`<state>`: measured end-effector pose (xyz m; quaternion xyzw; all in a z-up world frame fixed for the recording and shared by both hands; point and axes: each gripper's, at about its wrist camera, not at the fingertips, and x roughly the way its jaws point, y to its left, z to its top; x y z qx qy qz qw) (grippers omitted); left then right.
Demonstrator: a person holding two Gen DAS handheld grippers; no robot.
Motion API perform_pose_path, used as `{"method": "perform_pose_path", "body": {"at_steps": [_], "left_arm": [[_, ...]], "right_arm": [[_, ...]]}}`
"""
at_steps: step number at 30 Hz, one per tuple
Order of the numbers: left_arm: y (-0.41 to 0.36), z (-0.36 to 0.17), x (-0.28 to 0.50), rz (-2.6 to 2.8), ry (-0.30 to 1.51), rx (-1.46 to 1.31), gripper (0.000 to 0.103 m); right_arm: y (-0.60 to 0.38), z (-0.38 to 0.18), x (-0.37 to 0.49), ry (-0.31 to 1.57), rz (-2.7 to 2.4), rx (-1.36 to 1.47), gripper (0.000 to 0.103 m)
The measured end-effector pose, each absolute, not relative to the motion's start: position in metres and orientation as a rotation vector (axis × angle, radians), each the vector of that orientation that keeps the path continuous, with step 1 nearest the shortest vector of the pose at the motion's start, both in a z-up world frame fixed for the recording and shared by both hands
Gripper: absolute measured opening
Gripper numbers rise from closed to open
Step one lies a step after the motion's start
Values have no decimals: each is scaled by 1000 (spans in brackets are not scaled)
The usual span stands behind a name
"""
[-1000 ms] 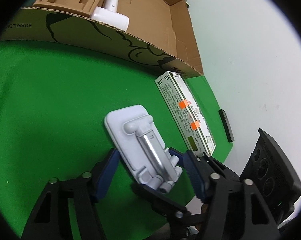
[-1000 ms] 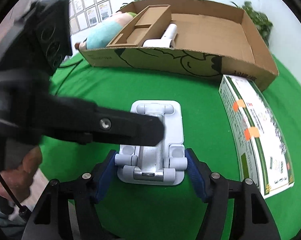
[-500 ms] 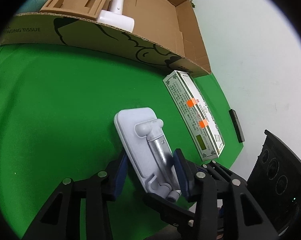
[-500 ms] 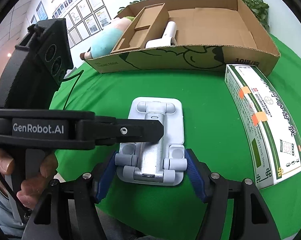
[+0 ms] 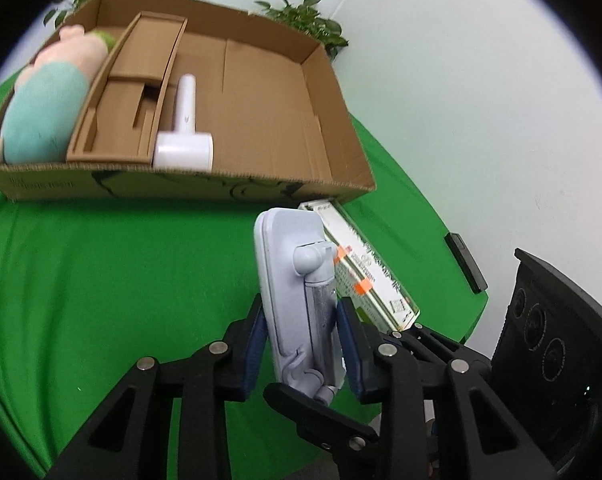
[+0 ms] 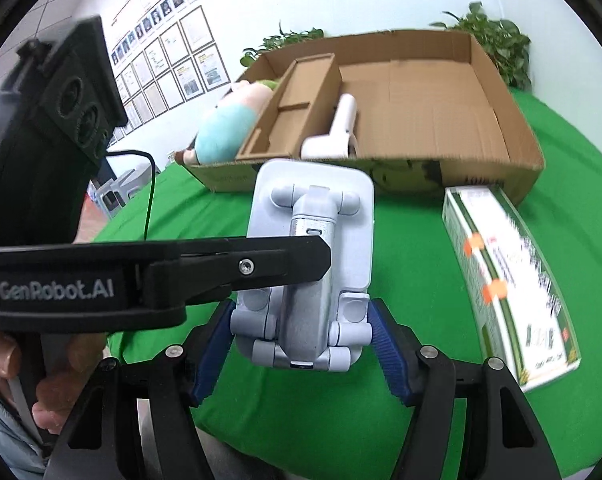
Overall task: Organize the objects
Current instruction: 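Lift the phone stand and carry it over the box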
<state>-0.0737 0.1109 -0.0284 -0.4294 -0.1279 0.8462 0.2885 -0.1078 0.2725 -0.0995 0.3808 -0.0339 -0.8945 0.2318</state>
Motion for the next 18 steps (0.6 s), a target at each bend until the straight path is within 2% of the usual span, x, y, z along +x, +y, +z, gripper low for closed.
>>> {"method": "perform_pose_path", "body": {"at_steps": [10, 18], "left_arm": [[112, 12, -96, 2299, -321, -1038, 32], [125, 51, -157, 2327, -259, -1005, 32]], "right_arm": [[268, -64, -132, -49, -2504, 954, 63], [275, -24, -204, -85, -2486, 969, 63]]}}
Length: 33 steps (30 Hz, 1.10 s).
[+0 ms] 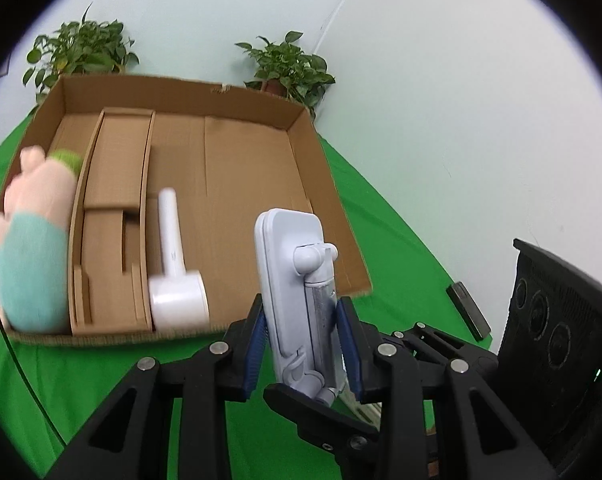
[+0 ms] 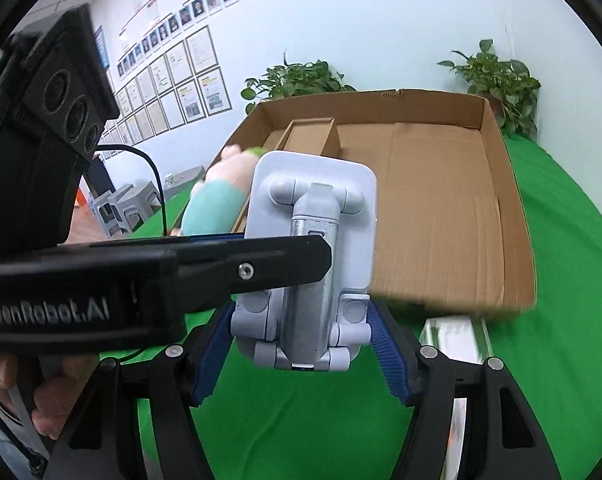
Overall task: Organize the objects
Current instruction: 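Lift the phone stand and carry it over the box, then lower the phone stand beside the fan and open the right gripper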
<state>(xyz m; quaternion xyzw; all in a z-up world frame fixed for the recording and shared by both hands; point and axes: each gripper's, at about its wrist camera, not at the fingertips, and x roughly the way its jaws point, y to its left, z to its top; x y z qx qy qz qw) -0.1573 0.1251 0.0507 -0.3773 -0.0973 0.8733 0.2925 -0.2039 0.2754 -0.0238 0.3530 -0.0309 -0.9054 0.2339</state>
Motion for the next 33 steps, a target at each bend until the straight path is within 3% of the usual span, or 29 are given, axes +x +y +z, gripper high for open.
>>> {"method": "perform_pose_path", "body": {"at_steps": [11, 33], "left_arm": [[136, 66, -215, 2298, -234, -1062, 32], [171, -28, -281, 2247, -136, -1364, 33]], "right_arm": [[283, -5, -270, -120, -2475, 1017, 63], [306, -111, -342, -312, -2313, 1323, 63]]}}
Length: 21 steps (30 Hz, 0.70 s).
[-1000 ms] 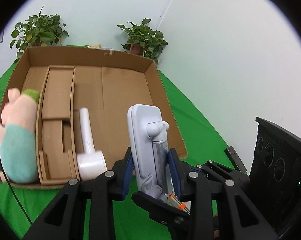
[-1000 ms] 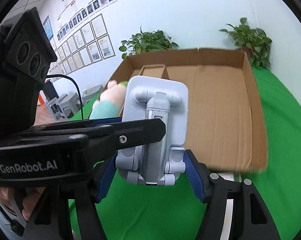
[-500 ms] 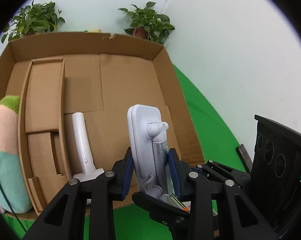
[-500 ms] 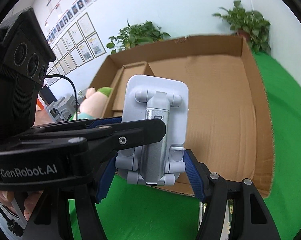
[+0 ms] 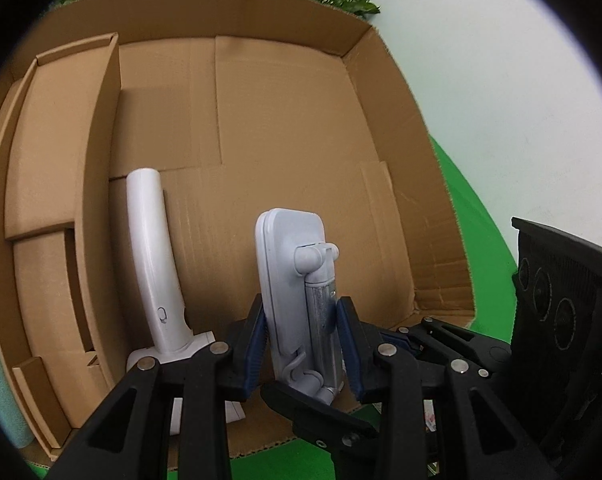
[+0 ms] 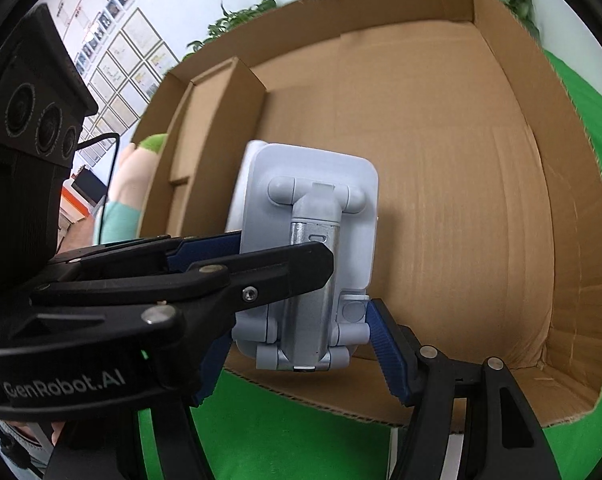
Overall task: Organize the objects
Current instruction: 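Lower the phone stand beside the fan and open the right gripper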
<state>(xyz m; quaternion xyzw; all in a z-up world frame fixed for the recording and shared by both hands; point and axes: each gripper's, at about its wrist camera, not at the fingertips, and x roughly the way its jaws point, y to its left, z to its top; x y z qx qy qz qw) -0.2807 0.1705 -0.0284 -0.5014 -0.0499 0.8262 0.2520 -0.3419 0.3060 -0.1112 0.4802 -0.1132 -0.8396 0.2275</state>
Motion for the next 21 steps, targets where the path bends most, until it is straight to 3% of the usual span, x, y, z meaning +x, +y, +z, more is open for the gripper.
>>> {"method": "perform_pose_path", "body": {"at_steps": [4, 5, 6, 21], "left_arm": [[166, -42, -289, 2237, -174, -1419, 33], [165, -43, -290, 2238, -174, -1430, 30], [166, -45, -289, 2231, -161, -1441, 30], [135, -14, -263, 2336, -115, -1348, 30]], "right_arm": [[304, -118, -345, -300, -2298, 1350, 63], [303, -118, -346, -302, -2288, 1350, 60], [301, -118, -348, -307, -2281, 1349, 43], [294, -114, -349, -320, -2272, 1358, 48]]}}
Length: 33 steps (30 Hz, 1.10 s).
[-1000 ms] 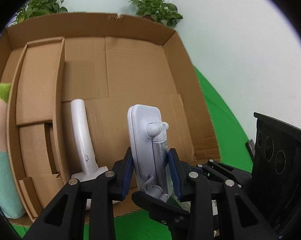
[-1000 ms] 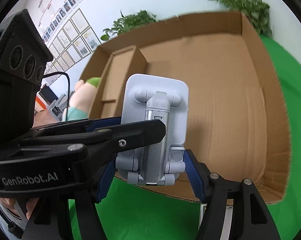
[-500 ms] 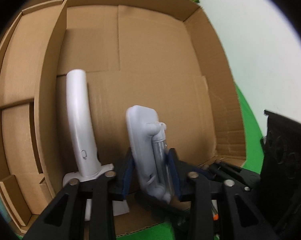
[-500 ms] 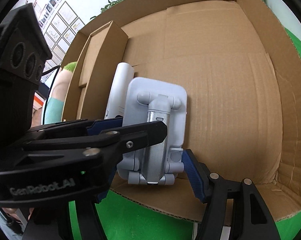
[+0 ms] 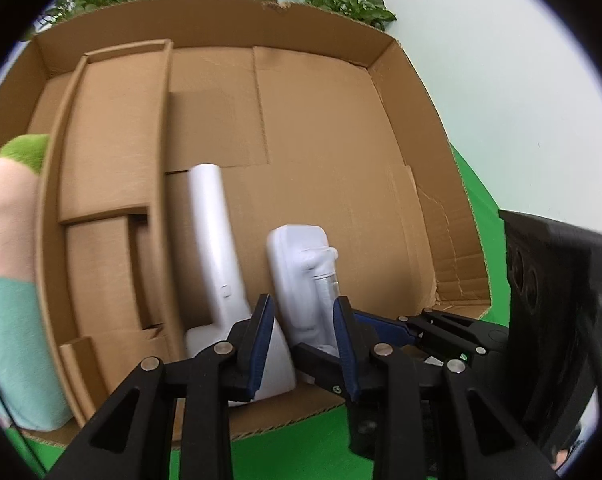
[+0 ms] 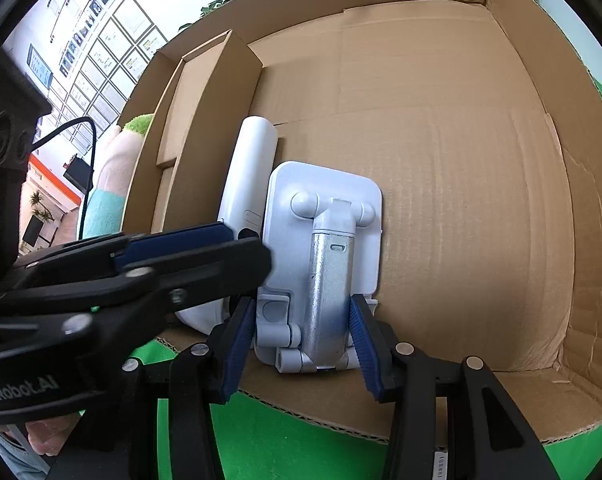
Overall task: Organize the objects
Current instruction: 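Lower the phone stand beside the fan and open the right gripper, then withdraw the right gripper and move it toward the long medicine box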
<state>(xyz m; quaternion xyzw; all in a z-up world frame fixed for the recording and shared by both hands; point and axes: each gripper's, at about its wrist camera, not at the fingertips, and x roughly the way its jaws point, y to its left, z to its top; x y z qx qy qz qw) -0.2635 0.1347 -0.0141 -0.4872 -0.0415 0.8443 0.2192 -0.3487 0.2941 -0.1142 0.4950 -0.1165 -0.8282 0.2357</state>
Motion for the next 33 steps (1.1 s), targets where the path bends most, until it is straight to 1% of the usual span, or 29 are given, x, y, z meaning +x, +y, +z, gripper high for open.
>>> {"method": "perform_pose_path", "body": {"at_steps": [1, 3, 4, 5, 6, 8, 11, 13, 15, 16, 17, 18, 19, 22, 23, 26, 30, 33], "left_arm": [[131, -13, -261, 2345, -120, -1338, 30], [120, -7, -253, 2379, -119, -1312, 30], [115, -3, -249, 2405, -117, -1291, 30], [110, 1, -245, 2420, -124, -1271, 30], [103, 8, -238, 2439, -139, -1236, 30], [94, 17, -229, 2484, -148, -1189, 30], [82, 26, -215, 2554, -168, -1119, 30], [76, 29, -204, 2613, -154, -1074, 30], [70, 31, -188, 2691, -106, -1010, 41], [69, 31, -182, 2720, -104, -978, 59], [67, 32, -175, 2754, -106, -942, 80], [66, 32, -166, 2809, -112, -886, 83], [64, 33, -153, 2872, -115, -803, 83], [67, 29, -131, 2962, -9, -722, 83], [68, 26, -126, 2984, 6, -725, 83], [73, 15, -118, 2983, -26, -770, 83], [81, 3, -116, 3003, 17, -802, 83], [82, -4, -112, 3006, 9, -832, 83]], "right_arm": [[294, -115, -349, -355, -2250, 1351, 50], [297, -111, -345, -355, -2262, 1338, 50], [300, -109, -343, -354, -2269, 1325, 53], [303, -105, -340, -352, -2283, 1307, 62], [306, -100, -337, -334, -2313, 1292, 65], [311, -93, -335, -286, -2365, 1291, 66], [317, -90, -332, -268, -2408, 1293, 66], [315, -81, -319, -205, -2465, 1254, 66], [307, -73, -296, -87, -2543, 1172, 78], [303, -72, -288, -38, -2575, 1135, 94], [300, -70, -274, 25, -2619, 1091, 102], [301, -69, -262, 70, -2645, 1064, 102], [299, -67, -255, 90, -2658, 1043, 102], [309, -62, -221, 36, -2708, 944, 102], [315, -60, -210, 6, -2729, 917, 102], [325, -56, -187, -21, -2794, 863, 102], [329, -50, -165, 25, -2862, 823, 102], [330, -48, -157, 49, -2880, 804, 102]]}}
